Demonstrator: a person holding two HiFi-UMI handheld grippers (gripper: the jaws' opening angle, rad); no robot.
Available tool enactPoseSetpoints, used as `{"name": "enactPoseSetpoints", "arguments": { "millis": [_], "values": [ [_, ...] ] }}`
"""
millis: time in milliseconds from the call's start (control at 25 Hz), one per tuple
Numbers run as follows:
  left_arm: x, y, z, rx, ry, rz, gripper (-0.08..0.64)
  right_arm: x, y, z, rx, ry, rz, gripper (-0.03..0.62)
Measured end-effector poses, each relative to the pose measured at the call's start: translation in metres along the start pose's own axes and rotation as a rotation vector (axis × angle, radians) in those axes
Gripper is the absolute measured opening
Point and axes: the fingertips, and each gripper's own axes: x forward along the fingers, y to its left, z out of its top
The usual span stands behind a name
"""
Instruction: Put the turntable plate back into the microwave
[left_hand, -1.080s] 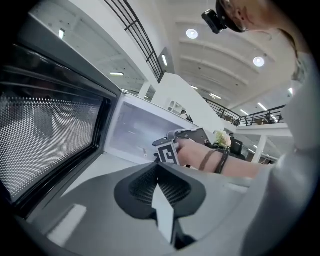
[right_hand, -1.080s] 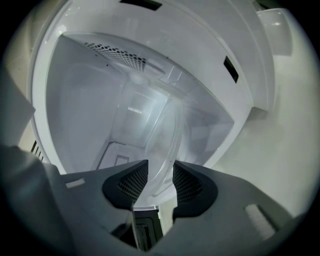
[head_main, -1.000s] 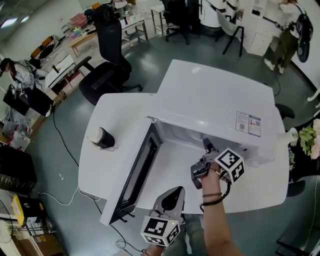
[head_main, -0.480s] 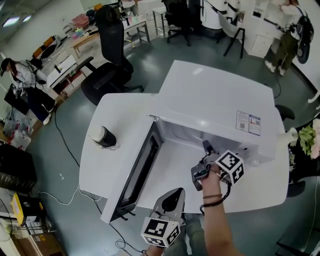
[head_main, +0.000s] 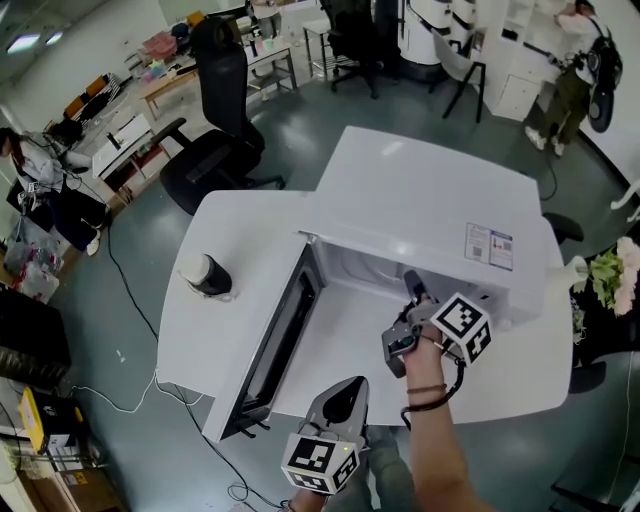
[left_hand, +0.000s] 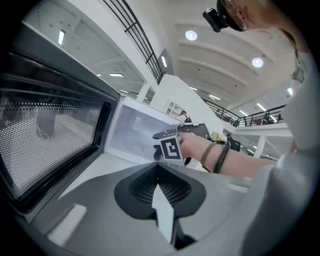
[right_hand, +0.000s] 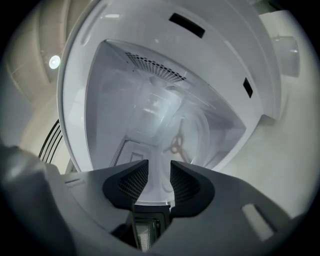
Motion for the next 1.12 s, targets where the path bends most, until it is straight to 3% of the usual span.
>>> {"name": "enactPoseSetpoints", "arguments": {
  "millis": [320,520,800,1120],
  "values": [
    [-0.005,0.002,0.008,0.012,-0.012,0.008,0.000,-0.012,-0.004,-0.017,-0.041,0.044,-0.023,0.133],
    [-0.008,-0.002,0.016,0.018,-0.017,0.015,0.000,-0.029,0.003,-0.019,-0.122,0.071,-0.030,0.133],
    [-0.012,-0.011,0.036,0.043,-0.029,0.024,0.000,-0.065,0.023,-0.026,-0.350,0.121,-0.034,0.133],
    [-0.012,-0.020,0.079,0.092,-0.090,0.037,0.000,-0.118,0.079,-0.020,-0.702,0.100,0.137,0.127]
  ]
}}
